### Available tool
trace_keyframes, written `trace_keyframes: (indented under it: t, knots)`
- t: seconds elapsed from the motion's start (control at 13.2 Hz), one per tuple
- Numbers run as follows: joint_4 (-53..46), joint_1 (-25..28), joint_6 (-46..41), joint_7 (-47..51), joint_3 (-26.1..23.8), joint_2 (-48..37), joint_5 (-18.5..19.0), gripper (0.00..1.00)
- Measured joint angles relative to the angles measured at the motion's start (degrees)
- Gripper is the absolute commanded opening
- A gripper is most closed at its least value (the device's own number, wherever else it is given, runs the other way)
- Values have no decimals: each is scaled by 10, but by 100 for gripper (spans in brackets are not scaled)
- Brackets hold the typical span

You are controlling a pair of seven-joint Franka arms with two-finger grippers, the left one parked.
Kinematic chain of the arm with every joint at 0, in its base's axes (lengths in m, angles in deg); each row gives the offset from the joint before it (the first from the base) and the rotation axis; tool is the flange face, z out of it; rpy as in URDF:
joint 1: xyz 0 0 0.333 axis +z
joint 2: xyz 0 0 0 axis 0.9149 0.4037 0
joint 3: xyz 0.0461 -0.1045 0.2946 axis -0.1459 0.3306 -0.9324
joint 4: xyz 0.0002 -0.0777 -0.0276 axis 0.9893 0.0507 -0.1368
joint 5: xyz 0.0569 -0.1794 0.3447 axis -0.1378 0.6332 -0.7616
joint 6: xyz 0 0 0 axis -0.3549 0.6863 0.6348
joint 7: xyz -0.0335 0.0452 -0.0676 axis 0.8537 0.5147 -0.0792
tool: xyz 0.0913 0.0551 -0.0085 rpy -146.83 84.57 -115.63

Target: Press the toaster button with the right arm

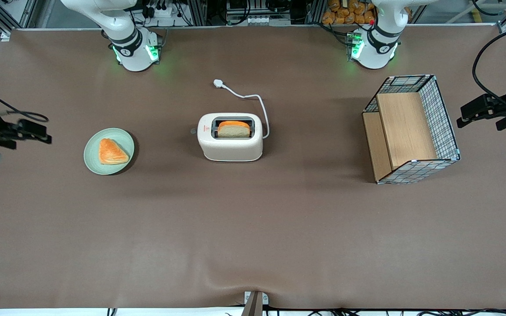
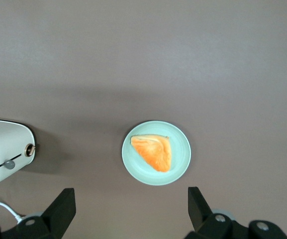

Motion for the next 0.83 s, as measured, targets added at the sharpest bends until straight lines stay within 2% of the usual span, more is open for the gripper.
trace_keyframes:
  t: [0.45,0.83]
  knots:
    - [114,-10,-19,62,0,-142,9,100]
    - [91,-20,-21,116,-16,-133,17,100]
